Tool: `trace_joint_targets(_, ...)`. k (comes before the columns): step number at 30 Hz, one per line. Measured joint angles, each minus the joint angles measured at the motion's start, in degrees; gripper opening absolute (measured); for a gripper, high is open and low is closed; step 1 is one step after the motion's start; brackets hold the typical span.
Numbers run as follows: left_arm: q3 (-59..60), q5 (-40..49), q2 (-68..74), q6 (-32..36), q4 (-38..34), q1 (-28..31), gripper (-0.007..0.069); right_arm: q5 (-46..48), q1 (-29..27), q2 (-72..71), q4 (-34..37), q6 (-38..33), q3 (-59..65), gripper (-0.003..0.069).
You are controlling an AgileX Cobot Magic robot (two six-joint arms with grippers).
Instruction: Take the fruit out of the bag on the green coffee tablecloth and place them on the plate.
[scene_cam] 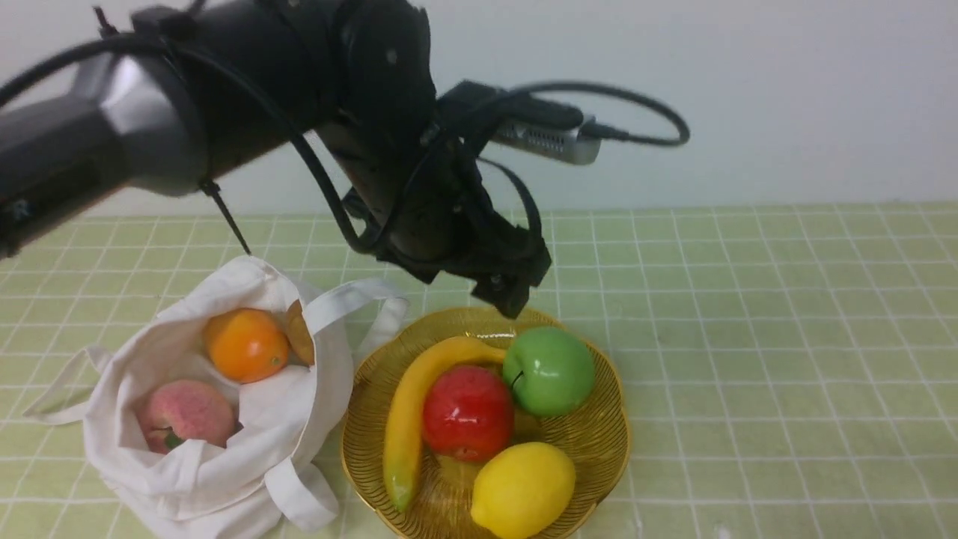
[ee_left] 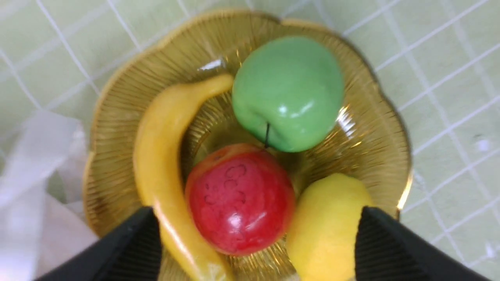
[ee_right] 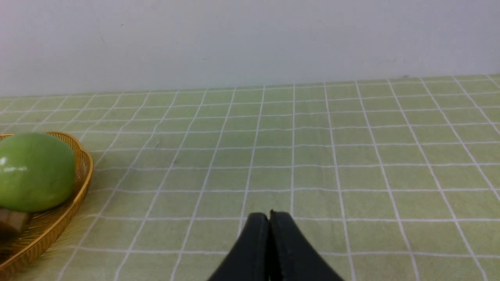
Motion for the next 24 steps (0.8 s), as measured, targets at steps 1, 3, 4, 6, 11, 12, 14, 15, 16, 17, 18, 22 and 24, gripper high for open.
trace_joint_targets(1,-2.22,1.76,-1.05,0.00,0.84,0.00,0.0511,0.00,0.00,0.00,0.00,0.00,0.00,-0.0015)
trace_joint_targets(3,-4.89,3.85,-2.79,0.00,2.99,0.00,0.0401,0.00,0.00,0.00,0.00,0.00,0.00,-0.0015)
trace_joint_targets(4,-5.49,4.11,-3.22,0.00,3.47,-0.05,0.0373,0.00,0.00,0.00,0.00,0.00,0.00,-0.0015)
trace_joint_targets(6,-7.75,4.60,-5.95,0.00,6.99,-0.05,0.0213,0.00,0.00,0.00,0.00,0.00,0.00,-0.0015)
trace_joint_targets(11,-7.00,5.68,-14.25,-0.05,12.90,-0.05,0.0009,0.00,0.00,0.00,0.00,0.00,0.00,-0.0015)
trace_joint_targets(12,-6.58,5.73,-15.76,-0.05,13.17,-0.05,0.0002,0.00,0.00,0.00,0.00,0.00,0.00,-0.0015)
trace_joint_targets(14,-3.72,5.81,-20.54,-0.11,13.22,-0.05,-0.0007,0.00,0.00,0.00,0.00,0.00,0.00,-0.0015)
trace_joint_targets(15,-3.72,5.81,-20.97,-0.11,13.22,-0.05,-0.0007,0.00,0.00,0.00,0.00,0.00,0.00,-0.0015)
trace_joint_targets(16,-1.25,5.81,-24.09,-0.16,13.22,-0.05,-0.0008,0.00,0.00,0.00,0.00,0.00,0.00,-0.0015)
trace_joint_targets(17,2.32,5.81,-27.38,-0.69,13.16,-0.05,-0.0008,0.00,0.00,0.00,0.00,0.00,0.00,-0.0015)
trace_joint_targets(18,2.80,5.81,-28.37,-0.76,13.16,-0.06,-0.0008,0.00,0.00,0.00,0.00,0.00,0.00,-0.0015)
trace_joint_targets(22,15.97,5.86,-39.03,-4.64,13.10,-0.11,-0.0008,0.00,0.00,0.00,0.00,0.00,0.00,-0.0015)
trace_joint_targets(24,22.25,5.92,-43.84,-6.16,13.04,-0.11,-0.0008,0.00,0.00,0.00,0.00,0.00,0.00,-0.0015)
